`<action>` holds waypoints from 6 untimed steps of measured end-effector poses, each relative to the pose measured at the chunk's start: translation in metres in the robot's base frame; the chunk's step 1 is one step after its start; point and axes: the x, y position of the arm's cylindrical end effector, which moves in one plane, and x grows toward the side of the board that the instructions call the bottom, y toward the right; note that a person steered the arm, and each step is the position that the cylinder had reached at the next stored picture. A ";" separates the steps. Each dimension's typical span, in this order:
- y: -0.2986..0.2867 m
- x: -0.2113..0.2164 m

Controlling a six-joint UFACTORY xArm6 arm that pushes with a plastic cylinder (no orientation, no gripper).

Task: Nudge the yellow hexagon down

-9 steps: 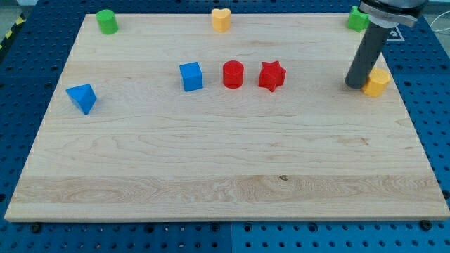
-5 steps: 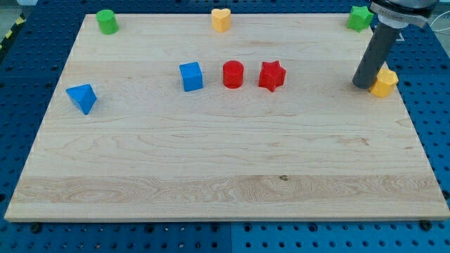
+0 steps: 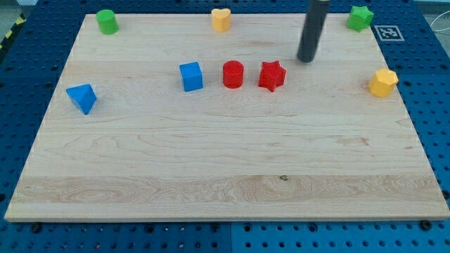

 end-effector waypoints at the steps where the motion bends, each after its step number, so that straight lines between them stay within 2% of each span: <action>1: 0.059 0.012; 3: 0.099 0.038; 6: 0.109 0.039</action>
